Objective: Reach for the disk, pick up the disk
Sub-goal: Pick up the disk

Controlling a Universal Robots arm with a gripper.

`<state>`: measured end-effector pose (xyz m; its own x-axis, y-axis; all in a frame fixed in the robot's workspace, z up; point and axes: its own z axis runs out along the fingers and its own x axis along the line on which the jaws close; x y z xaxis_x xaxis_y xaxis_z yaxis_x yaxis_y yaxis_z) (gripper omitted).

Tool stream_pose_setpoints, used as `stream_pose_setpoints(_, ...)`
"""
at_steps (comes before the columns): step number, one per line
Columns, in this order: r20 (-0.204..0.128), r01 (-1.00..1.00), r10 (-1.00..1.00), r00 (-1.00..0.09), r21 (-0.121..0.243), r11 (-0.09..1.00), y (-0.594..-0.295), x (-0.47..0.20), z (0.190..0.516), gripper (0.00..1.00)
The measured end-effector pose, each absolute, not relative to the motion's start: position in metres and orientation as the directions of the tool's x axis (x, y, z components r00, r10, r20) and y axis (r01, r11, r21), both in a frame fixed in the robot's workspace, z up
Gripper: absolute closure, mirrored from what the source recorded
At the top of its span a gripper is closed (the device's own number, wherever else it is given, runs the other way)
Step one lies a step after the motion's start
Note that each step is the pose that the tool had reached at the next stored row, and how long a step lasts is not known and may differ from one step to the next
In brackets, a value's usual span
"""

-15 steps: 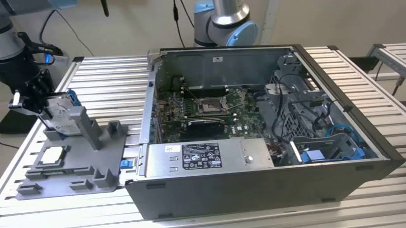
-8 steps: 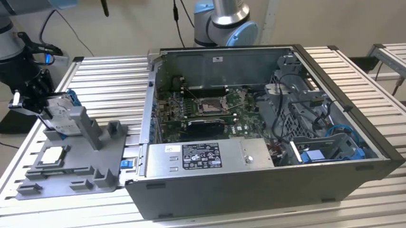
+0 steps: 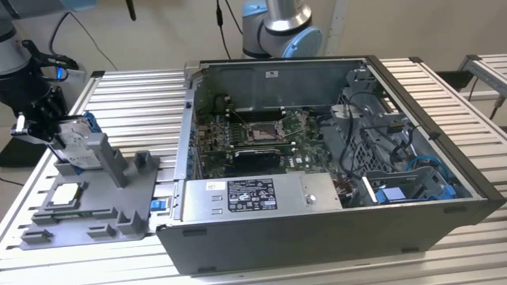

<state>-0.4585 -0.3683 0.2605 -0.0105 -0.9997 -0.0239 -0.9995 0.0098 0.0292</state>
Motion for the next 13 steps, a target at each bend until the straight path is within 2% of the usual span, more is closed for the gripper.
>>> stream_pose_setpoints(13, -0.031, -1.0, -0.999, -0.01, 0.029, 0.01, -0.3682, -0.4585, 0.2606, 1.0)
